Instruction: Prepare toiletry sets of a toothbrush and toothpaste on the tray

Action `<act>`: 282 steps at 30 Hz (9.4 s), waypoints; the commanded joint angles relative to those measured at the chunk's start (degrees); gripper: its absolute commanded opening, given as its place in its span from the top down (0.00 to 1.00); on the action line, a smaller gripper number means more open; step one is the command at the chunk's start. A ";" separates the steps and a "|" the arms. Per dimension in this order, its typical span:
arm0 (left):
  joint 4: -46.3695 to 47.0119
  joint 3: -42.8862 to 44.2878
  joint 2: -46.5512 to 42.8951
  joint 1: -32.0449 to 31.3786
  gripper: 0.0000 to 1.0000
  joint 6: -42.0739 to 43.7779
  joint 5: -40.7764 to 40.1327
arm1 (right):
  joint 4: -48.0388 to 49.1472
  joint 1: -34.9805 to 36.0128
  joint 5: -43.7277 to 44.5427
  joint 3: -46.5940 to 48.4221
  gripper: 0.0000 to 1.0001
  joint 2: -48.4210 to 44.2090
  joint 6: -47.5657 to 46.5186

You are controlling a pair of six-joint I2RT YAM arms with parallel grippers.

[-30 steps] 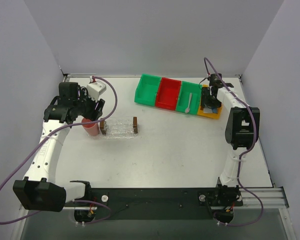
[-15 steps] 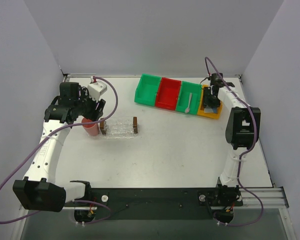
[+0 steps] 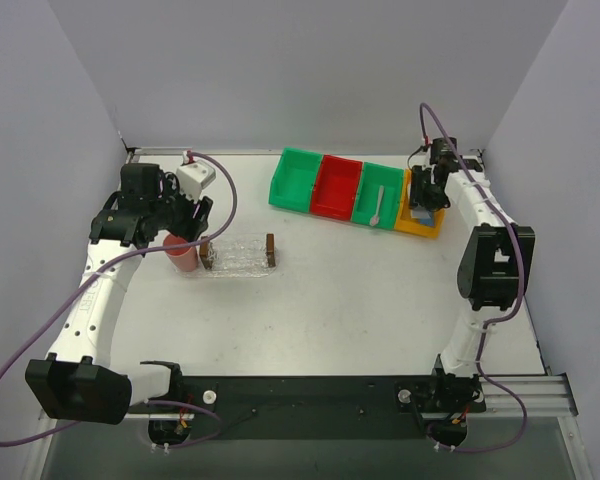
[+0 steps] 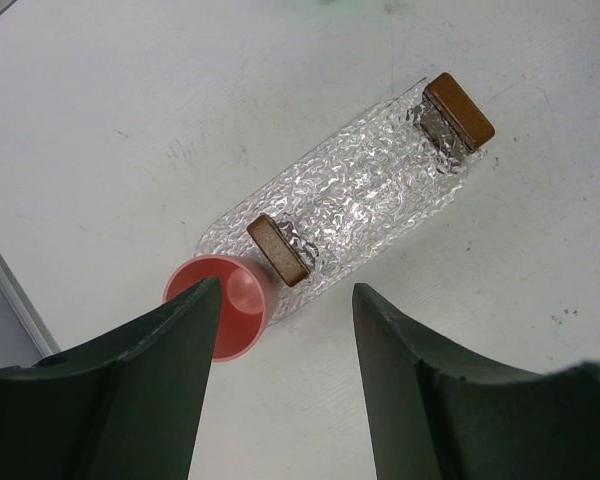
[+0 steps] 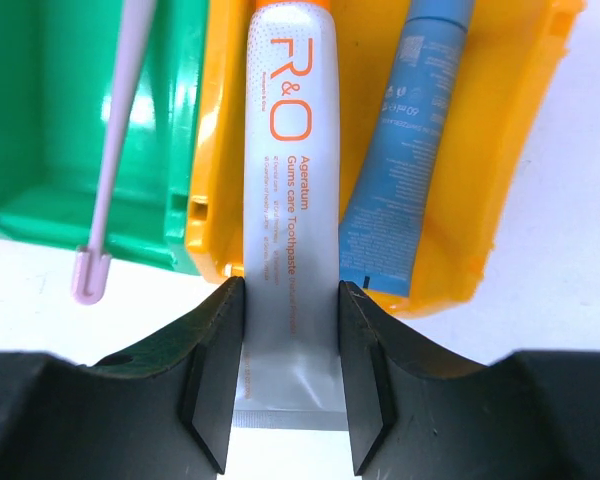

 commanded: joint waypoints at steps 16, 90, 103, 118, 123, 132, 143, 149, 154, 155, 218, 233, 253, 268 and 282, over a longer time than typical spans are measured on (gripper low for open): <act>21.56 -1.68 -5.59 -5.97 0.35 -6.65 16.71 | -13.77 -0.23 -19.42 -0.61 0.96 -21.38 -1.79; 20.95 13.61 17.26 -49.22 0.79 26.48 -14.23 | -28.65 15.15 -59.55 6.96 0.93 -20.68 -7.42; 26.58 -0.97 9.44 -48.26 1.00 25.00 -18.27 | -28.82 7.51 -58.40 12.40 0.50 -22.79 -5.22; 51.43 -16.61 -2.25 -21.54 1.00 -8.74 0.96 | -28.74 2.67 -59.20 13.91 0.46 -21.56 -3.64; 67.51 -24.70 -2.78 -14.87 1.00 -22.34 6.85 | -28.74 2.76 -58.76 13.11 0.46 -20.16 -4.69; 101.35 -36.74 2.05 -9.14 1.00 -42.75 11.61 | -28.65 2.94 -58.93 11.00 0.46 -19.72 -6.45; 123.96 -43.78 11.46 -7.65 1.00 -52.71 9.95 | -28.74 3.11 -58.14 10.21 0.46 -19.72 -7.07; 123.08 -45.27 12.07 -7.65 1.00 -50.86 8.10 | -28.65 3.37 -58.14 9.77 0.46 -19.37 -7.24; 121.51 -46.15 12.60 -7.73 1.00 -50.07 6.78 | -28.65 3.64 -58.23 9.77 0.47 -19.54 -7.25; 121.24 -46.24 12.69 -7.73 1.00 -49.90 6.52 | -28.65 3.64 -58.23 9.77 0.46 -19.63 -7.24; 120.36 -47.56 18.23 -8.88 1.00 -49.81 4.23 | -28.47 4.17 -58.84 7.66 0.46 -20.95 -7.86; 122.11 -46.95 19.46 -9.23 1.00 -50.07 4.23 | -28.47 4.08 -58.49 7.49 0.46 -20.95 -7.95; 123.52 -48.00 20.60 -9.67 1.00 -48.23 4.93 | -28.38 4.08 -59.02 7.40 0.46 -20.86 -8.21; 124.05 -47.91 20.78 -9.49 0.98 -47.17 4.40 | -28.30 4.25 -59.63 7.57 0.46 -20.86 -8.30; 125.45 -49.23 20.07 -8.79 1.00 -46.73 6.34 | -28.39 4.25 -59.90 7.92 0.46 -20.42 -8.56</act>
